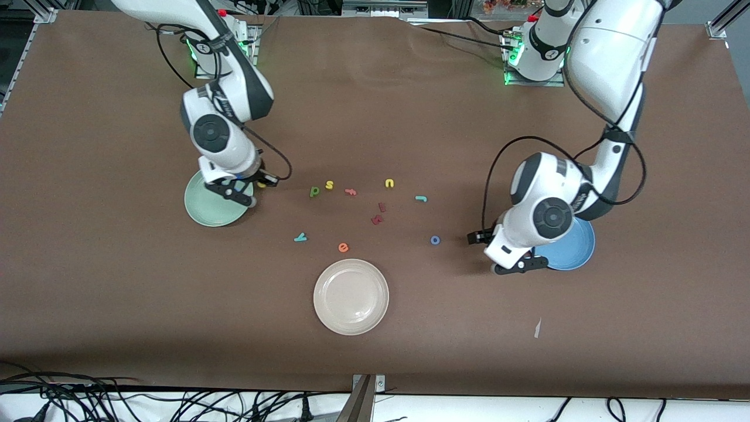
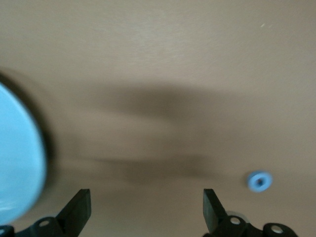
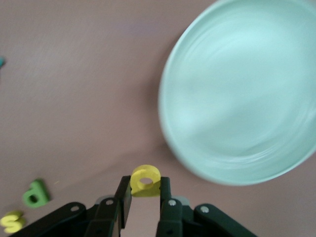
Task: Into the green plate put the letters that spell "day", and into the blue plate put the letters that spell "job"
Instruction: 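Reach the left gripper to blue o while the right gripper drops a in green plate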
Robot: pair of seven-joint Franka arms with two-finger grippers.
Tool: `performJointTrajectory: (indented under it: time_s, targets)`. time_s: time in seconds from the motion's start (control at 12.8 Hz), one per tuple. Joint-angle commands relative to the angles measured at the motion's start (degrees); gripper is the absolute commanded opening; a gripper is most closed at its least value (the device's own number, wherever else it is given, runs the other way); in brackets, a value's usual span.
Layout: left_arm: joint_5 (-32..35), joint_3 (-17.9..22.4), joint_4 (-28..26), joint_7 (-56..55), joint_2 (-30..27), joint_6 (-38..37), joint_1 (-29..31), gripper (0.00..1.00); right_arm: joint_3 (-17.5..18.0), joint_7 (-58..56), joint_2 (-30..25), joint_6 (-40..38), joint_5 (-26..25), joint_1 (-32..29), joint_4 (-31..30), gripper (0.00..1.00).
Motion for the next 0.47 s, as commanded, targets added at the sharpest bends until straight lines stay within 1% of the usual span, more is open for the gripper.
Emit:
performJointTrajectory:
  time_s: [0.0,0.08,0.31,0.39]
  targets:
    - [-1.15,0.60,2.88,-11.78,3.27,3.79,-3.72,1.00,-7.30,-13.09,-0.18,-0.81,-0.61,0.11,-0.56,0.00]
    - [-1.15,0.69,2.88,-15.92,4.06,5.63,-5.13,1.00,-8.37,-14.53,0.61,-0.11,-0.43,0.02,-1.61,0.00]
    - [-0.97,0.69,2.97,-25.25,6.43,11.09,-7.77,1.00,-8.91,-14.90,2.64,8.74,-0.43,-0.42,-7.40,0.00]
    - [-0.97,0.69,3.32,-28.49,6.87,12.32,-8.04,1.00,-9.00,-14.81,2.64,8.86,-0.43,-0.42,-7.50,0.00]
